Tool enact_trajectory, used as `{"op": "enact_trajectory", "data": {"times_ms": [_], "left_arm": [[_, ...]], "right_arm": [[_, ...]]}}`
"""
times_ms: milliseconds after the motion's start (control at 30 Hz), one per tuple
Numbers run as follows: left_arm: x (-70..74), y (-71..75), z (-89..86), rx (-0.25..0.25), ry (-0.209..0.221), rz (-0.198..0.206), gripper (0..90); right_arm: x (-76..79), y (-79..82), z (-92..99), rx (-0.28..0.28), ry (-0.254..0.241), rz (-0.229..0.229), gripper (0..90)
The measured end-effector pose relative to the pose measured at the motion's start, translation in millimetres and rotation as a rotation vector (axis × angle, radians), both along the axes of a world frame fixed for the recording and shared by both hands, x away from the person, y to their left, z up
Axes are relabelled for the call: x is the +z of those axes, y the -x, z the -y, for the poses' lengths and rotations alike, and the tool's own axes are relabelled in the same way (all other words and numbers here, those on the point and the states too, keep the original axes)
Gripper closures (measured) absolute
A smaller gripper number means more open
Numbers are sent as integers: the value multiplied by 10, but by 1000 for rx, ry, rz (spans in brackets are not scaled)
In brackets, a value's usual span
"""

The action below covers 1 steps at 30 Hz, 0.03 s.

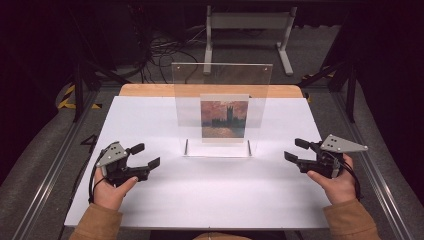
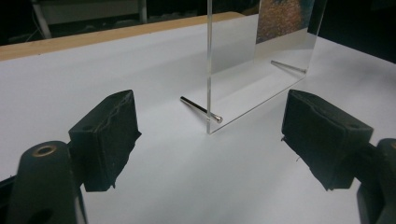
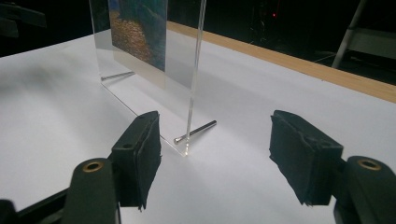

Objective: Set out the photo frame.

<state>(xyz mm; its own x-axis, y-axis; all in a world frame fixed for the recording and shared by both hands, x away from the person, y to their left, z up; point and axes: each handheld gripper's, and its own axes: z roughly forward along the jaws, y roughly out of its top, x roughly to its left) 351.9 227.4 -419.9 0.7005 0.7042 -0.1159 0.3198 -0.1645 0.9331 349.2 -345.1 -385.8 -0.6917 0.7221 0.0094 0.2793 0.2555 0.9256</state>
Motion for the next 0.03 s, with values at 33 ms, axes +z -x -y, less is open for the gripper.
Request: {"op": "enact_trajectory", "data": {"times_ms": [33], "left_arm": [[4,3,4,-2,1,6,191]], "right_arm": [[-3,-1,-3,3,-2,-1,339]]}}
